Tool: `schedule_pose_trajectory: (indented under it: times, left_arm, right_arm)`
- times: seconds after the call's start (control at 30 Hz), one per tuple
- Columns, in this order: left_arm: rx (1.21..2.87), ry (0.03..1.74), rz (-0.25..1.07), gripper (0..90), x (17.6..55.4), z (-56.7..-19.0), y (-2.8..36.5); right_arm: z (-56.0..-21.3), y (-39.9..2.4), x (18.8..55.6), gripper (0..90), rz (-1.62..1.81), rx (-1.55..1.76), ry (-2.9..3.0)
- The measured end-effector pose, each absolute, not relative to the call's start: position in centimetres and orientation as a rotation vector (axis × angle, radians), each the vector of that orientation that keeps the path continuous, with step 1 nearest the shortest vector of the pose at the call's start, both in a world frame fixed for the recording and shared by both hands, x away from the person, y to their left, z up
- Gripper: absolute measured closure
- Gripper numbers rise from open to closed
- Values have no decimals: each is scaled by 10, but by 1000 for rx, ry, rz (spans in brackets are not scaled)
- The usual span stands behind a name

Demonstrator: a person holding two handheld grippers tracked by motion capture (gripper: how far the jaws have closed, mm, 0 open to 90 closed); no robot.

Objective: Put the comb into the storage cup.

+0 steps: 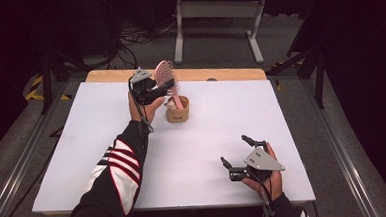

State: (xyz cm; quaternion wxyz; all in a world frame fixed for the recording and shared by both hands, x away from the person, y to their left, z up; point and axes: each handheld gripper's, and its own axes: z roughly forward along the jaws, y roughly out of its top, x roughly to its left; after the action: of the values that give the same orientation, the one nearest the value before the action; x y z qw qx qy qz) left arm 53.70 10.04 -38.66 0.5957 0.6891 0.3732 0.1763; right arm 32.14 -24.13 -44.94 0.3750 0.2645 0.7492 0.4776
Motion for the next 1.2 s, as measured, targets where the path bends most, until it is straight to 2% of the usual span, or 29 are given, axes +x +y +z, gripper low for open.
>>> schedule_pose_trajectory:
  times: [0.4,1.2]
  left_arm:
    - [1646,901,464,544,544,-385,113]
    - [1649,943,445,486,550,-395,136]
  right_arm:
    - [-450,-241,322,65,1223,682,1915]
    - [-452,-239,323,65,1209,679,1935]
